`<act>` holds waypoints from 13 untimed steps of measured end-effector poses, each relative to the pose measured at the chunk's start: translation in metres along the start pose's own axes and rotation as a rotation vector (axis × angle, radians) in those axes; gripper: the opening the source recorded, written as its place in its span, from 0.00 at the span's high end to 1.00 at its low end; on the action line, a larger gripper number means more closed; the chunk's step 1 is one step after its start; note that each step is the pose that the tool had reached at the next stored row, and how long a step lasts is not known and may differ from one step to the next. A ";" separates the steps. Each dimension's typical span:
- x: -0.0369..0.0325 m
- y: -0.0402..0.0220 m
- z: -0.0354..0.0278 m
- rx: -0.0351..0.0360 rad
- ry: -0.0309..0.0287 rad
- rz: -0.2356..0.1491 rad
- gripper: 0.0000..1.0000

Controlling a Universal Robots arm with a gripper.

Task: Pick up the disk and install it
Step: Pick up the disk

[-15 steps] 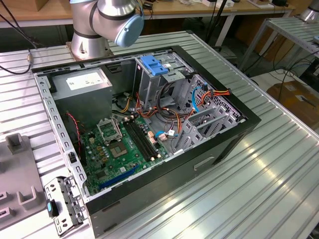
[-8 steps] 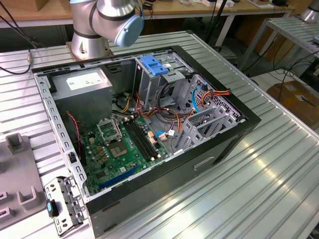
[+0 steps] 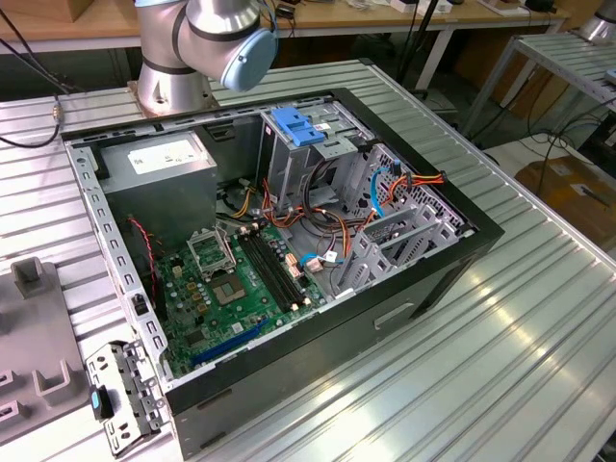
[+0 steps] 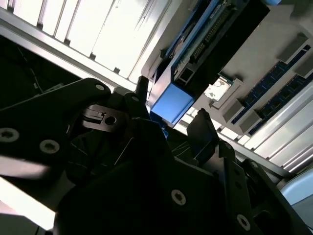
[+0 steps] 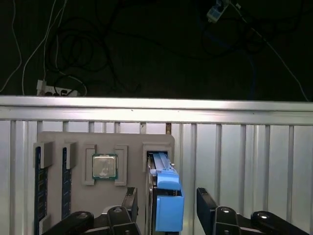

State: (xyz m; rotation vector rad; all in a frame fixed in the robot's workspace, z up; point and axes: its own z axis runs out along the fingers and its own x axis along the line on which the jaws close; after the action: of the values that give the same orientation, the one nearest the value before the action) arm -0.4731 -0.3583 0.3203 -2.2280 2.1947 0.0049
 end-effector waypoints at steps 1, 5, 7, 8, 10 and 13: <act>0.0000 -0.0001 0.0020 0.0001 0.0000 0.000 0.40; 0.0002 -0.0018 0.0090 0.0000 0.0002 0.014 0.40; 0.0003 -0.0029 0.0123 0.0004 0.0006 0.022 0.40; 0.0003 -0.0030 0.0131 0.0005 0.0041 0.023 0.40; 0.0003 -0.0030 0.0136 0.0041 0.0135 0.023 0.40; 0.0004 -0.0030 0.0171 0.0071 0.0180 0.023 0.40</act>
State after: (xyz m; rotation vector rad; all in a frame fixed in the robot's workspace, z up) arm -0.4700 -0.3585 0.3032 -2.2076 2.2257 -0.0227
